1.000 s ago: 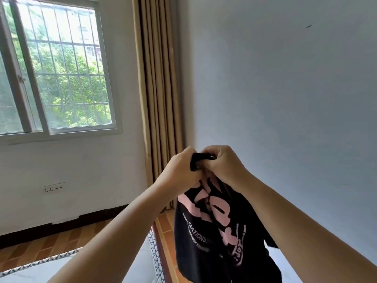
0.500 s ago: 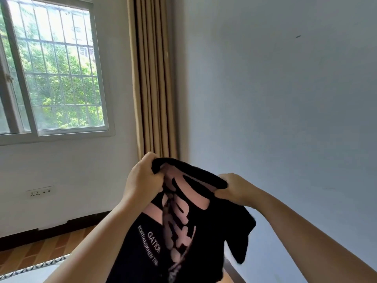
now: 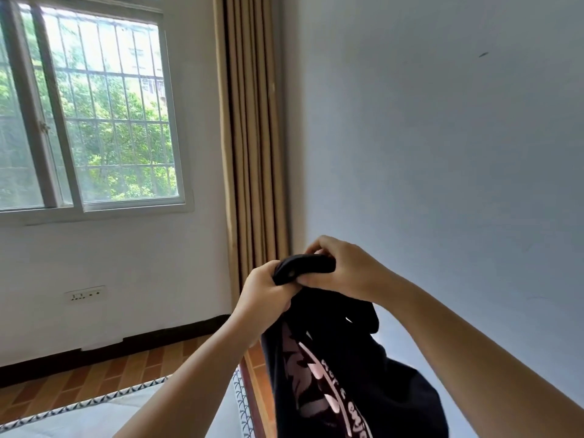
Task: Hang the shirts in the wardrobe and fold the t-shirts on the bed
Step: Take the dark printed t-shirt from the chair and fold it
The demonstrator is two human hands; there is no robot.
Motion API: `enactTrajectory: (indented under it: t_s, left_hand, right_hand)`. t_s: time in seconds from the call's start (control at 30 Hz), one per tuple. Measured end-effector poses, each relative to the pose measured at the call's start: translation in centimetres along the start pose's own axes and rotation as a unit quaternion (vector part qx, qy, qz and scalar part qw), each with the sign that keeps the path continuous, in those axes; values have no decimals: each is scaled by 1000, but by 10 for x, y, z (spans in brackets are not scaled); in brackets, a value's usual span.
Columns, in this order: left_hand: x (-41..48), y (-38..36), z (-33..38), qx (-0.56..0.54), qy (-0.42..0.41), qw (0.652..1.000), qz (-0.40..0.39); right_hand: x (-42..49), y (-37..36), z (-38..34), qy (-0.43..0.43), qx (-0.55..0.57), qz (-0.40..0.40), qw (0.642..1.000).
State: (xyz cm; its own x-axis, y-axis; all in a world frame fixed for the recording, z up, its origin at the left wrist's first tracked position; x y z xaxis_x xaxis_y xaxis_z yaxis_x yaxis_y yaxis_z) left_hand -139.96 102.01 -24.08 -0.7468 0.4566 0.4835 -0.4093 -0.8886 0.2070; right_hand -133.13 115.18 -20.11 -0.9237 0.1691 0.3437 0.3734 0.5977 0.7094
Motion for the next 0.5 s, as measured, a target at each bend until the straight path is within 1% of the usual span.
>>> enactTrajectory:
  t_s: [0.1,0.13,0.2,0.23,0.3,0.37,0.43,0.5]
  left_hand:
    - [1,2,-1,-114,56,991,34]
    - [1,2,0,-144,80,986,38]
    - [2,2,4,-175,114,978,25]
    - [2,3,6,-174,122,977,10]
    - [0,2,8,-133,130,982,-41]
    - [-1,0,8,-50,91,991,-88]
    - [-2,-6,11,23,31,992,-119]
    - [-2,-14,15,17,-2,994,-108]
  right_hand:
    - [-10,4,17,-87,23,-92,992]
    - [-13,4,23,-97,27,-101,990]
    - [-15,6,32,-86,32,-65,994]
    - [-15,7,36,-77,43,-34,996]
    - [-12,13,38,-65,72,30,995]
    - [-9,20,31,-39,98,87,991]
    - [-6,20,16,1,92,99,991]
    - [-4,11,0,31,85,91,992]
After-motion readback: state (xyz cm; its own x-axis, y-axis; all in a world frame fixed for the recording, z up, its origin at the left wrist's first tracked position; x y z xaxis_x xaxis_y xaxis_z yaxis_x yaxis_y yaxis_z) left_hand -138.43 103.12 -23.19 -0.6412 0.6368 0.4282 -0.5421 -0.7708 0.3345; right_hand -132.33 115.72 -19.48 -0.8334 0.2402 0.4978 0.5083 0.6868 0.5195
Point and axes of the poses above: each hand's wrist, its own x-axis towards the middle knuckle, its own y-axis out of the back of the hand, z = x × y, the point moved 2 cm from there along x, towards the middle knuckle, and after that the axes turned 7 degrees about -y, right-handed, at the moved point
